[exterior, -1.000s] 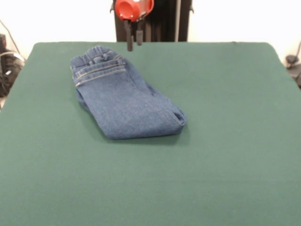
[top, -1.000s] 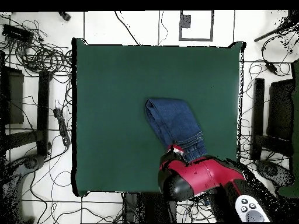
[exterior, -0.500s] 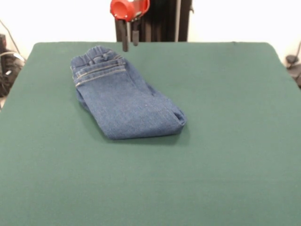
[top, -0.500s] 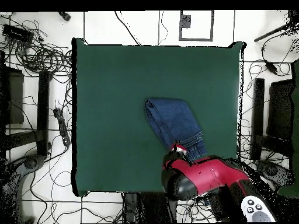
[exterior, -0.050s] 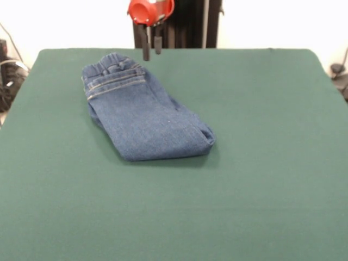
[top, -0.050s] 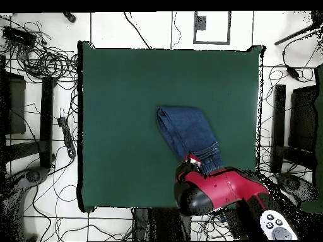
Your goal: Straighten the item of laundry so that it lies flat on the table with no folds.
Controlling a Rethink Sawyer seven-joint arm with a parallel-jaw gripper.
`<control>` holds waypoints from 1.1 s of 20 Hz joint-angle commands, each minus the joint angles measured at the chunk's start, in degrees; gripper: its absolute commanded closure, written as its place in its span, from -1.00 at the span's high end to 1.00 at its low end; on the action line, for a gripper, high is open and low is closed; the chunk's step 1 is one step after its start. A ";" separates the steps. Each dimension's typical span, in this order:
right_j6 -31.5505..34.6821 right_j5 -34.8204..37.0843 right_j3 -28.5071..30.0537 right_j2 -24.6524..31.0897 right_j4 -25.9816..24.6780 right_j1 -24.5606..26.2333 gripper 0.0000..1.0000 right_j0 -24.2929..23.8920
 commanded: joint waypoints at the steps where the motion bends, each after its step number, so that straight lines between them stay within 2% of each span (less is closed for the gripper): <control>1: -1.86 7.22 -2.60 5.76 1.16 3.99 1.00 0.80; 4: -2.29 8.86 -3.39 6.32 2.92 4.25 1.00 -0.12; 12: -3.16 10.25 -4.11 7.33 3.65 4.79 1.00 -1.70; 22: -3.03 10.06 -4.94 8.36 2.57 6.11 1.00 -2.80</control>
